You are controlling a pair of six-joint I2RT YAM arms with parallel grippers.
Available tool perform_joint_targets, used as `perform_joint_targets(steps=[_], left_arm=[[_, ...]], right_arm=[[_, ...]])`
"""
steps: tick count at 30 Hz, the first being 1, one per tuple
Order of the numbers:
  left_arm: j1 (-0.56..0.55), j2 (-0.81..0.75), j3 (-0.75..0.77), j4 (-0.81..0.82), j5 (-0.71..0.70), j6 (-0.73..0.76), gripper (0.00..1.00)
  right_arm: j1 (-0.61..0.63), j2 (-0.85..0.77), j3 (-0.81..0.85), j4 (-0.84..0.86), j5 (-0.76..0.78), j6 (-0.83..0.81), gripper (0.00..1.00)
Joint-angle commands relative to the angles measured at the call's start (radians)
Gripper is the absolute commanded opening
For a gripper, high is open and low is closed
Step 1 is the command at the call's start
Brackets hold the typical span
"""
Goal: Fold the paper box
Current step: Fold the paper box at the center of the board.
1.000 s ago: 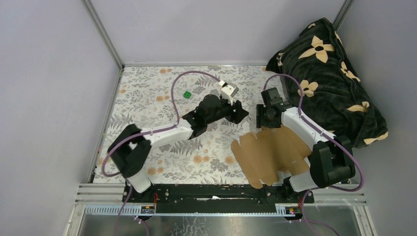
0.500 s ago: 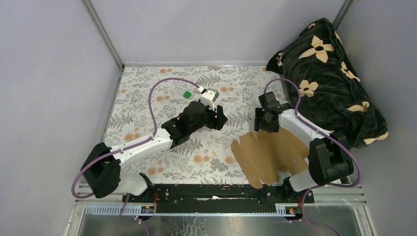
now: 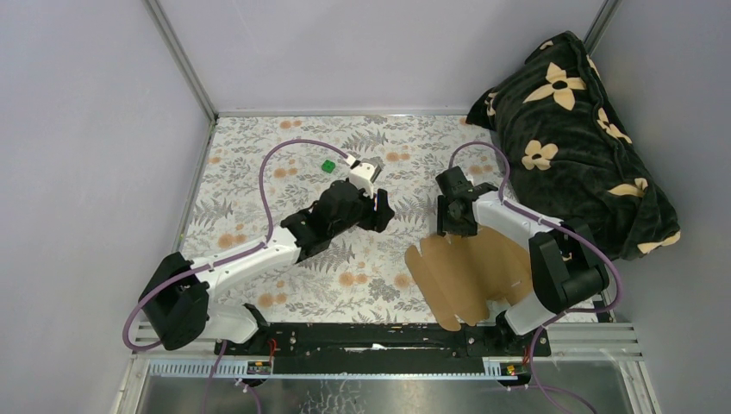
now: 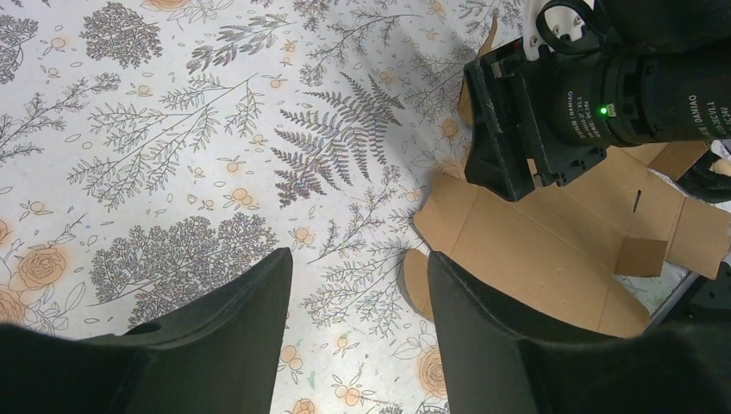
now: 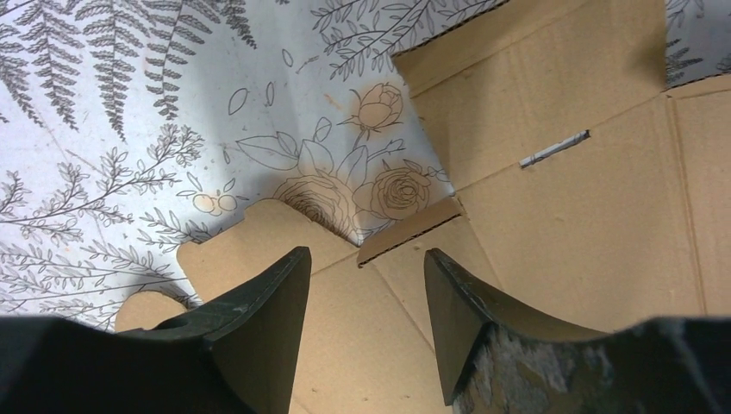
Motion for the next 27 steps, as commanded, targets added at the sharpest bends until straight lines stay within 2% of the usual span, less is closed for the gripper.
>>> perform_joint_targets(steps=[1, 4, 12, 27], left_arm=[[0.003, -0.004, -0.011, 0.031, 0.000, 0.020, 0.66], [0.003, 0.004, -0.008, 0.033, 0.002, 0.022, 0.65], [0.005, 0.021, 0.004, 0.032, 0.019, 0.023, 0.65], [0.005, 0.025, -0.008, 0.060, 0.048, 0.010, 0.64]], right_arm=[[0.006, -0.012, 0.026, -0.006, 0.088, 0.023, 0.59], [0.006, -0.007, 0.047, -0.016, 0.128, 0.019, 0.64], [0.006, 0.049, 0.082, -0.023, 0.182, 0.022, 0.64], [0.008, 0.000, 0.018, -0.018, 0.156, 0.053, 0.55]])
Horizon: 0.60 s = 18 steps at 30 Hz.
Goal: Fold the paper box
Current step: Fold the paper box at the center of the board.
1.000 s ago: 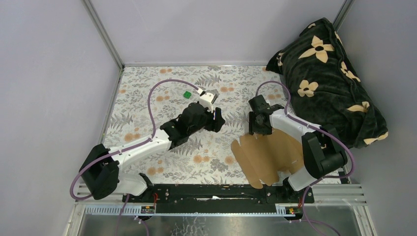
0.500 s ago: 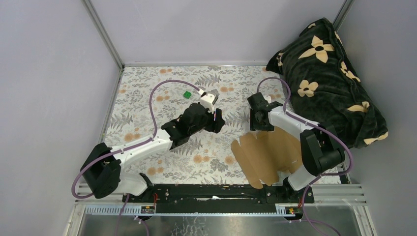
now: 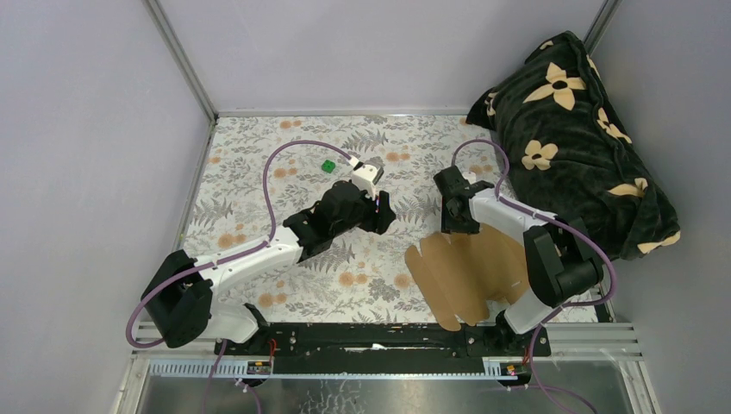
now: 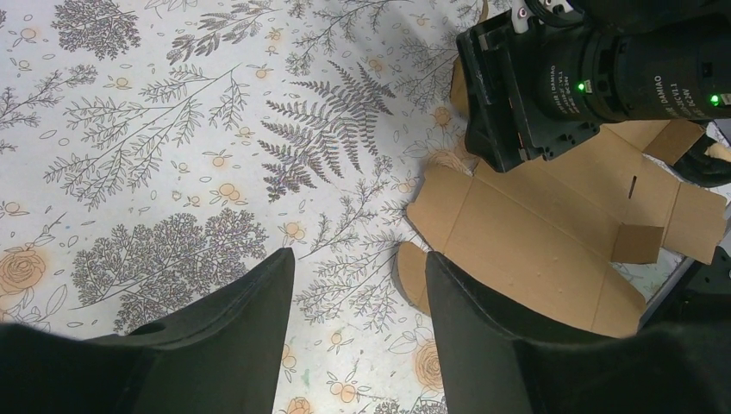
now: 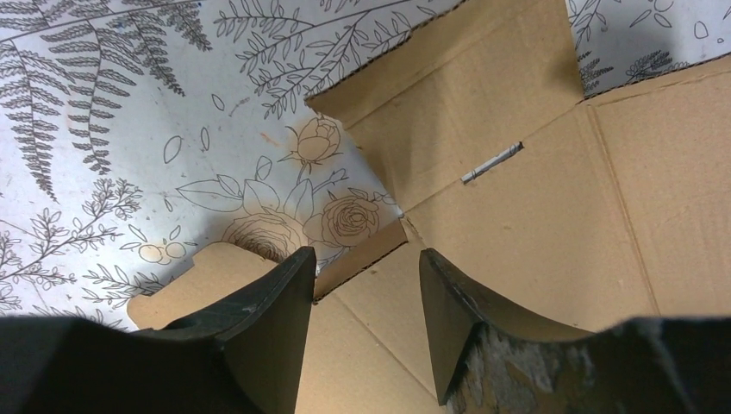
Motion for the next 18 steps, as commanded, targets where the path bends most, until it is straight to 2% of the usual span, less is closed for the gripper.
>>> perform_joint_targets(steps=[1, 5, 8, 18], left_arm=[[0.005, 0.007, -0.006, 0.059, 0.017, 0.006, 0.64], [0.005, 0.007, -0.007, 0.061, 0.021, 0.006, 0.64], [0.005, 0.004, -0.011, 0.065, 0.022, 0.005, 0.64], [0.005, 0.010, -0.008, 0.062, 0.015, 0.016, 0.64]], right_arm=[[0.010, -0.051, -0.015, -0.004, 0.014, 0.027, 0.55], [0.022, -0.048, -0.030, 0.000, 0.010, 0.036, 0.53], [0.032, -0.045, -0.036, 0.008, 0.008, 0.045, 0.47], [0.063, -0.012, 0.011, 0.013, 0.001, 0.063, 0.15]])
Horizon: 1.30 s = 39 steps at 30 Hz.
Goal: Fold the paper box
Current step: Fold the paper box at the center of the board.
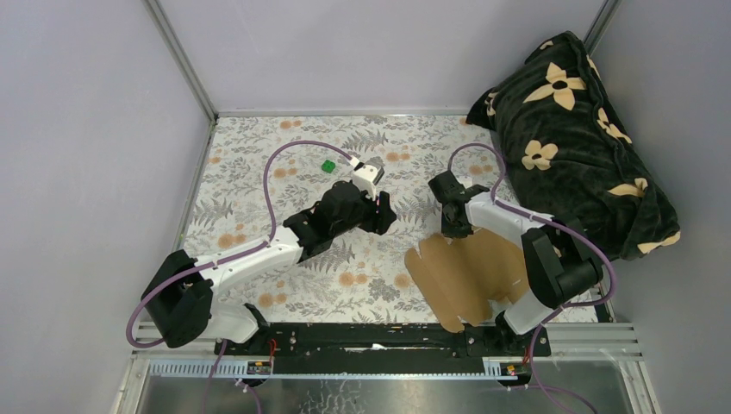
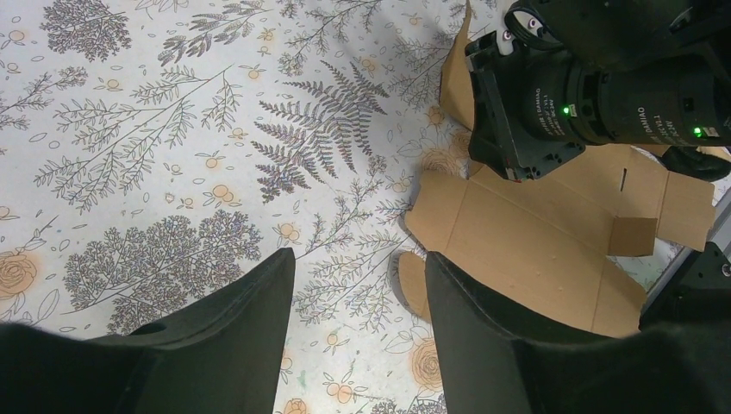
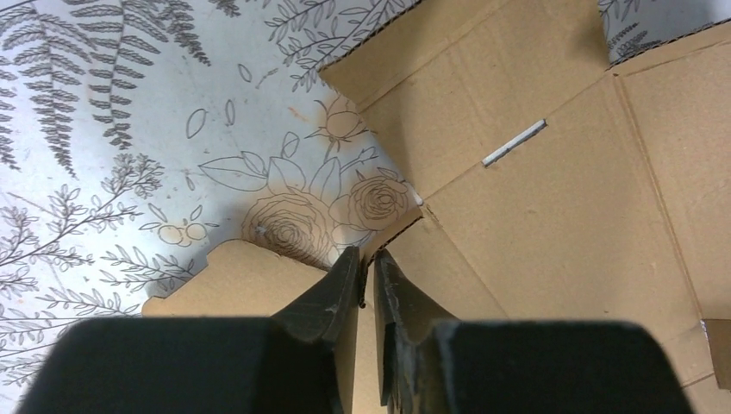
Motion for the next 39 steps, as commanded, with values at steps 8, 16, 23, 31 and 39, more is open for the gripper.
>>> perform_joint_targets(steps=[8, 16, 23, 31, 39], left_arm=[[0.024, -0.009, 0.016, 0.002, -0.005, 0.040, 0.64], [0.071, -0.055, 0.018, -0.032, 0.020, 0.047, 0.64], [0.106, -0.084, 0.013, -0.049, 0.047, 0.052, 0.64], [0.144, -0.112, 0.002, -0.064, 0.055, 0.057, 0.64], [0.178, -0.163, 0.002, -0.093, 0.057, 0.039, 0.64]], right_arm=[[0.090, 0.077, 0.115, 0.021, 0.002, 0.063, 0.06], [0.179, 0.217, 0.306, 0.004, 0.020, 0.143, 0.06], [0.229, 0.315, 0.426, 0.032, 0.009, 0.232, 0.06], [0.270, 0.372, 0.477, 0.140, -0.057, 0.281, 0.25], [0.267, 0.240, 0.469, 0.193, -0.067, 0.087, 0.58]])
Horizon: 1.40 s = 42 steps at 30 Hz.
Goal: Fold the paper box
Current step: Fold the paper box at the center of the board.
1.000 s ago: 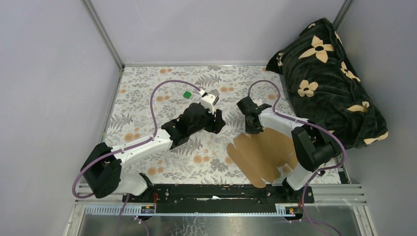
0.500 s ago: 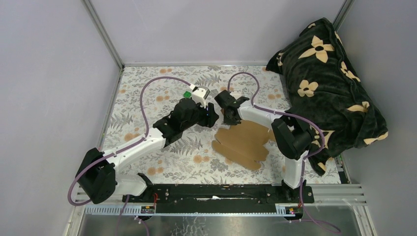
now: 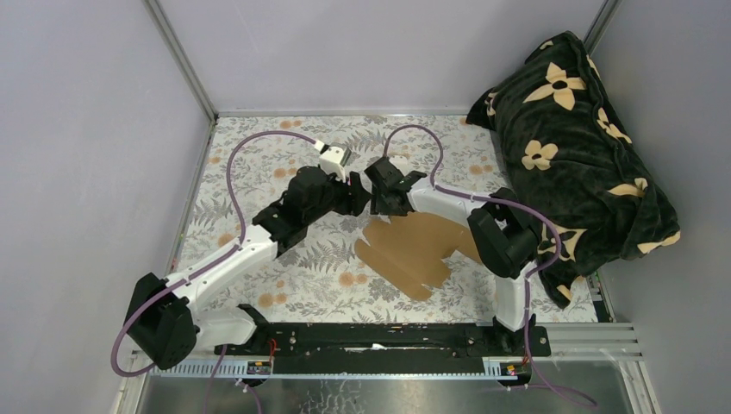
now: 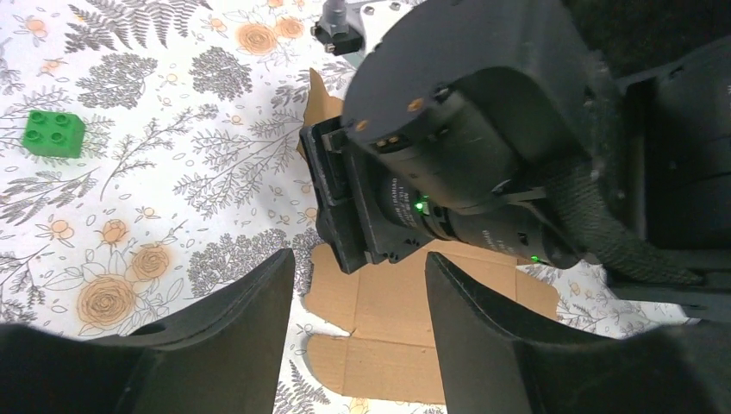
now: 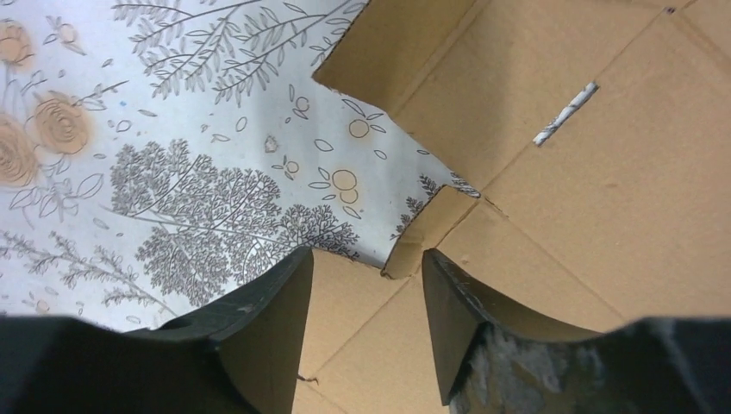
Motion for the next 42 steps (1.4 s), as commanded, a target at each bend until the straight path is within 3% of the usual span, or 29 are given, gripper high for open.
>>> perform_joint_targets(steps=[1, 3, 8, 13, 18, 22, 29, 42], left_arm=[[0.011, -0.035, 0.007, -0.032, 0.017, 0.001, 0.64], [0.011, -0.035, 0.019, -0.057, 0.040, -0.007, 0.64], [-0.010, -0.027, 0.000, -0.061, 0.123, -0.072, 0.63], [-0.114, -0.019, -0.023, -0.056, 0.093, -0.125, 0.55], [-0.232, 0.033, -0.058, -0.044, 0.032, -0.193, 0.46], [-0.260, 0.081, -0.136, 0.048, 0.035, -0.283, 0.39], [-0.284, 0.185, -0.209, 0.157, 0.002, -0.366, 0.36], [-0.266, 0.354, -0.161, 0.164, -0.016, -0.389, 0.37]], right_arm=[[-0.021, -0.165, 0.015, 0.043, -0.007, -0.159, 0.60], [-0.091, -0.251, -0.042, 0.065, -0.056, -0.217, 0.60], [-0.365, -0.399, -0.211, 0.220, -0.356, -0.299, 0.61], [-0.483, -0.335, -0.156, 0.180, -0.405, -0.419, 0.61], [-0.597, -0.252, -0.161, 0.246, -0.482, -0.387, 0.61], [-0.629, -0.190, -0.168, 0.281, -0.510, -0.369, 0.60], [-0.633, -0.156, -0.233, 0.337, -0.527, -0.373, 0.59], [-0.641, -0.157, -0.348, 0.370, -0.583, -0.394, 0.59]])
